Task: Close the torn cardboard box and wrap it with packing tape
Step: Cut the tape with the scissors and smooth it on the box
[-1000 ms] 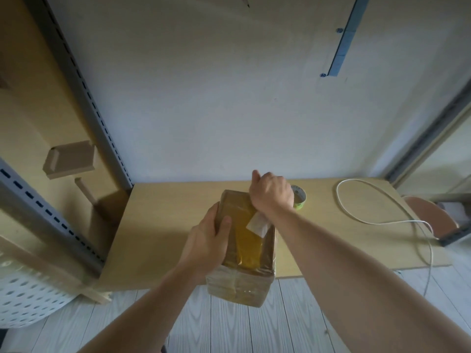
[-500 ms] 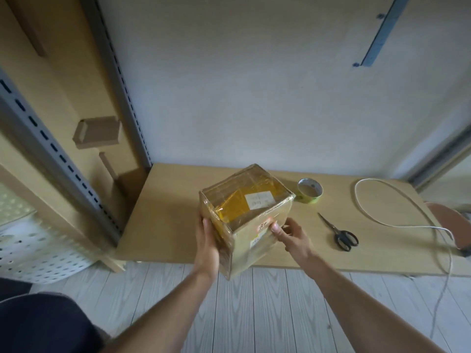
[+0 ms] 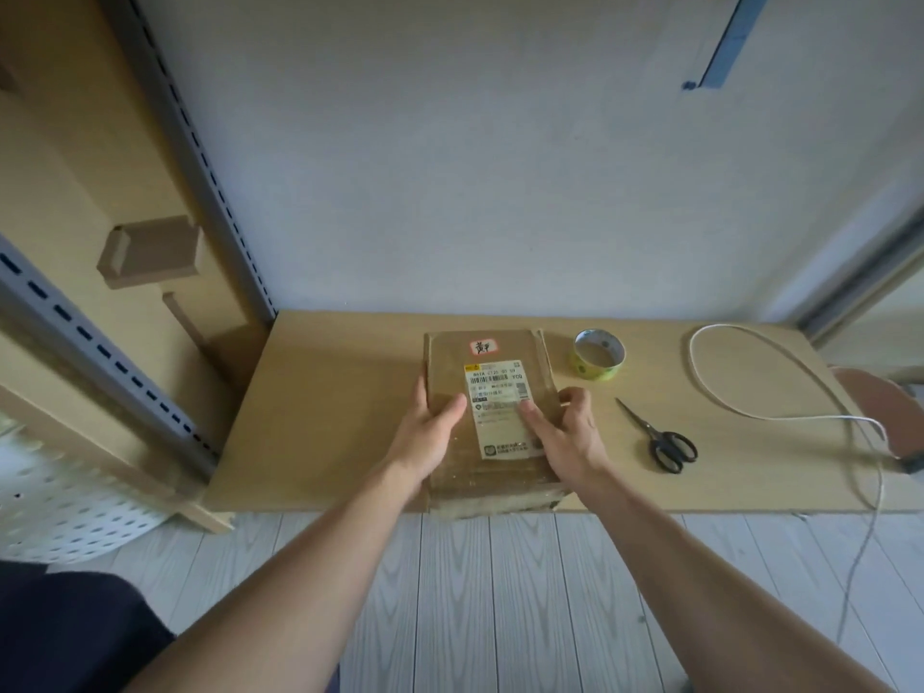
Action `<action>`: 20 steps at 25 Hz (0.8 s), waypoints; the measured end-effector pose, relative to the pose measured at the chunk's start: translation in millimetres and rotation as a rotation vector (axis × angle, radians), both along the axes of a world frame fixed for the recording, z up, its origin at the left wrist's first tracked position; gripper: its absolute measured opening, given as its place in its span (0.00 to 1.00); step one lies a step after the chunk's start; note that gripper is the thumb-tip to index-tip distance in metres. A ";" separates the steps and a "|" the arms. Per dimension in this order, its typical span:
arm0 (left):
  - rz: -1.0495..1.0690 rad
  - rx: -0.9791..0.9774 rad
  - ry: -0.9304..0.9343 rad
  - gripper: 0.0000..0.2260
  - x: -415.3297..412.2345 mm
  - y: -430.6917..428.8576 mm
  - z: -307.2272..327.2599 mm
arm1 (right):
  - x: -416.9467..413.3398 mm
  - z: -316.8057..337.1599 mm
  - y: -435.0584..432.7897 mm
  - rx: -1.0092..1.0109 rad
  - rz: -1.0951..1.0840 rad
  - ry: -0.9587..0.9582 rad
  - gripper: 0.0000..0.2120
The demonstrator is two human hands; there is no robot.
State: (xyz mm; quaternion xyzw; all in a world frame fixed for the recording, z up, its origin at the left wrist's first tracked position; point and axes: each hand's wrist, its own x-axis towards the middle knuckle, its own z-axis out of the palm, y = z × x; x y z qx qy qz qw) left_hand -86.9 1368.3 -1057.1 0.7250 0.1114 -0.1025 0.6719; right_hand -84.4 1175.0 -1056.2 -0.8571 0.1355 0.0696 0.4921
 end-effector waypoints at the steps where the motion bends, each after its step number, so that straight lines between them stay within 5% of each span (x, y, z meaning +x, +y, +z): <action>1: -0.014 0.055 0.009 0.24 7.1 3.3 2.3 | -0.1 0.6 2.9 0.006 -0.033 -0.020 0.27; 6: -0.027 0.338 0.094 0.40 1.8 3.2 15.7 | -3.1 10.5 0.4 0.175 0.009 0.036 0.41; 9: -0.240 0.192 0.080 0.53 -20.8 12.7 13.6 | -16.3 15.8 -12.0 0.461 0.109 0.211 0.43; 11: -0.384 0.150 0.027 0.52 -32.8 25.7 7.0 | -25.4 17.8 -18.4 0.564 0.251 0.218 0.40; 16: -0.325 0.115 0.003 0.47 -50.7 27.2 -2.9 | -31.2 24.5 -19.6 0.407 0.420 0.175 0.48; 20: -0.270 0.260 0.042 0.33 -30.3 20.1 -8.8 | -21.8 17.0 -15.9 -0.020 0.359 0.010 0.53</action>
